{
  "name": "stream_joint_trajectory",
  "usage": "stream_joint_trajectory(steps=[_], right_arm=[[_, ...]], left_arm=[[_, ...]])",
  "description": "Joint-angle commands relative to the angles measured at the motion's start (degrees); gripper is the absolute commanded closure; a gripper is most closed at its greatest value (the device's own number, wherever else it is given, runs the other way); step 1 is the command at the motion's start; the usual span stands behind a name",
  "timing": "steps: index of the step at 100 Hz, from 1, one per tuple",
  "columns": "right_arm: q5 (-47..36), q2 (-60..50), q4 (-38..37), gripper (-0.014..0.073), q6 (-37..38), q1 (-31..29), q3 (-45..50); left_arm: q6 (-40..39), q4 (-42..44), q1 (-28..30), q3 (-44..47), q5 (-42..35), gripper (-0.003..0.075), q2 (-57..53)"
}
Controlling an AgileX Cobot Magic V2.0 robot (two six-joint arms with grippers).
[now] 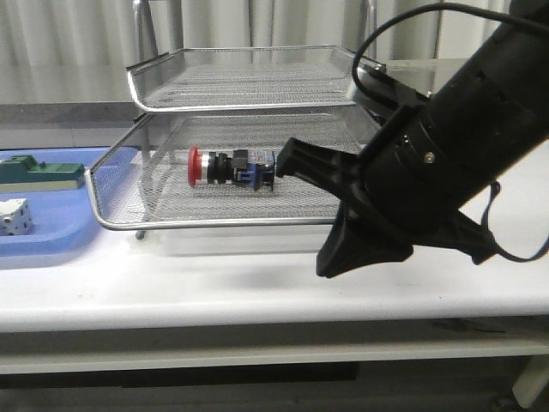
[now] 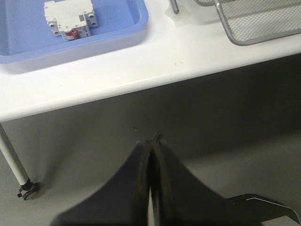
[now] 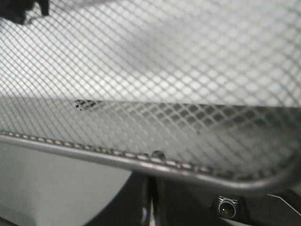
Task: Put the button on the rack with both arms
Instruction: 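Bring the right gripper to the pulled-out tier's front edge, then push the middle tier back into the stack with the right gripper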
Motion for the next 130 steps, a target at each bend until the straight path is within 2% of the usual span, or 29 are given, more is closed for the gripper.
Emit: stream_joint_trajectory(steps=[1,36,59,107,130], right_arm=[[-1.98,-0.77,0.35,0.0699,-1.07,0.12,-3.24],[-2.02,6.68,-2.38,0.0699,-1.49,0.12,-13.62],[-5.17,8.79,-5.47,0.0699,-1.49,-0.2,-18.46],[-11.45,10.75,-8.83,0.0699,-1.54,-2.09,-20.47],[-7.51,10.16,-8.78,0.0699,-1.5,-2.09,-20.47]], left_arm=[[-0.59,-0.85,0.15,-1.43,-3.08,0.0741,0.33],[-0.59,-0.85,0.15,-1.43,-3.08,0.0741,0.33],[-0.59,-0.85,0.15,-1.43,-3.08,0.0741,0.33],[-0.59,-0.85,0.15,-1.43,-3.08,0.0741,0.33],[-0.59,-0.85,0.15,-1.43,-3.08,0.0741,0.33]])
